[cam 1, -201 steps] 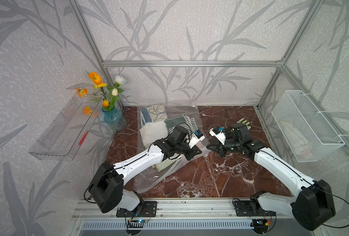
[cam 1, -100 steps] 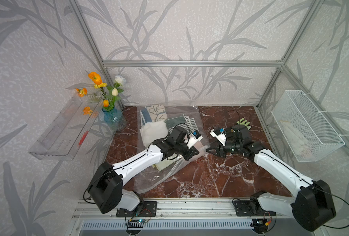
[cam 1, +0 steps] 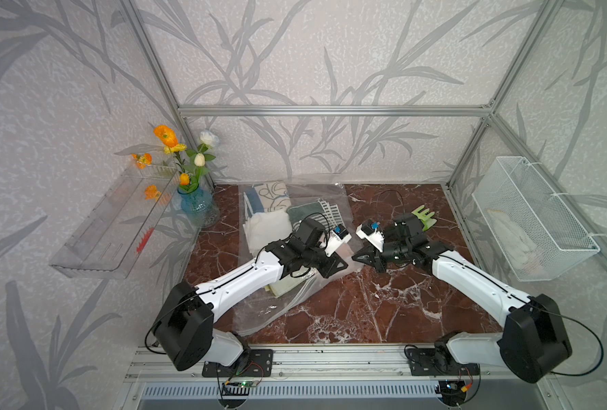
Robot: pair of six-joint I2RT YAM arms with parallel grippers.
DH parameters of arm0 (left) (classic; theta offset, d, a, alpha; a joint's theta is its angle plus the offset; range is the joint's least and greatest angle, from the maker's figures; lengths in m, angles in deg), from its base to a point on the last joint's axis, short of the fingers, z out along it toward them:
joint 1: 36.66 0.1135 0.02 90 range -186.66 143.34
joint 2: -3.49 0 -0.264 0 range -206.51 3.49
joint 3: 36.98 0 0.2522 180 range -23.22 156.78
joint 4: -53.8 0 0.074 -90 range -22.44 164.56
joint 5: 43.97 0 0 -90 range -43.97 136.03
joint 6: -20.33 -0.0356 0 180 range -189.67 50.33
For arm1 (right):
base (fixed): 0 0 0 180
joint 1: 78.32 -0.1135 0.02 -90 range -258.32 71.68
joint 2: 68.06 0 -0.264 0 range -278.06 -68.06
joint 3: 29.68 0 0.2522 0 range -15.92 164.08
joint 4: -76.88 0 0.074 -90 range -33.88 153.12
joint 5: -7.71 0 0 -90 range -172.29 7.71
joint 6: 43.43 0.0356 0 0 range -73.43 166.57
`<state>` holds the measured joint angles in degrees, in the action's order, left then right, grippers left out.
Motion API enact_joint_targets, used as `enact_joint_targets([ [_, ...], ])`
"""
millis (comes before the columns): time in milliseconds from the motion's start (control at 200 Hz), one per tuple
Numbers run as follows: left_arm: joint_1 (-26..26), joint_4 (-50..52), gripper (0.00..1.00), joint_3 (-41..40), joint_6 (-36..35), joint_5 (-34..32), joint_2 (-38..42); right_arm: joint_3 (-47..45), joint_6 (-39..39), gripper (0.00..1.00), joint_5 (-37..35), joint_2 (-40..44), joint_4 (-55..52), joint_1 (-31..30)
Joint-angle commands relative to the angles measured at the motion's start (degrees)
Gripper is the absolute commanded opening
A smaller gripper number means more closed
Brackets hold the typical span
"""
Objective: Place the folded towel into the vacuum bag
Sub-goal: Close the vacuum bag at the center of the board.
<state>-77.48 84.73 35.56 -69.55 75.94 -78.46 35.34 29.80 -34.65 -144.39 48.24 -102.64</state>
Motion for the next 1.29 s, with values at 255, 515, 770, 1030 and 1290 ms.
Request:
enact_joint_targets([
  [255, 0.1, -4.4, 0.46, -1.2, 2.3, -3.5, 3.6, 1.4, 1.0, 0.00, 2.2, 1.2, -0.1, 0.1],
  [515, 0.2, -2.0, 0.29, 2.3, 0.2, -0.9, -2.1, 2.0, 1.0, 0.00, 1.7, 2.5, -1.3, 0.4],
  [770, 0.7, -1.8, 0.11, 0.8, 0.9, -3.5, -0.7, -0.1, 4.0, 0.00, 1.3, 4.1, 2.4, 2.5],
  [1030, 0.8, 2.5, 0.08, -0.1, 1.5, 0.1, -0.6, -3.8, 8.1, 0.00, -1.8, 7.9, 5.6, 6.7],
  [1290, 0.8, 9.9, 0.08, -1.5, -0.3, -0.7, 1.5, -5.0, 9.1, 0.00, -6.9, 11.2, 5.2, 8.6],
])
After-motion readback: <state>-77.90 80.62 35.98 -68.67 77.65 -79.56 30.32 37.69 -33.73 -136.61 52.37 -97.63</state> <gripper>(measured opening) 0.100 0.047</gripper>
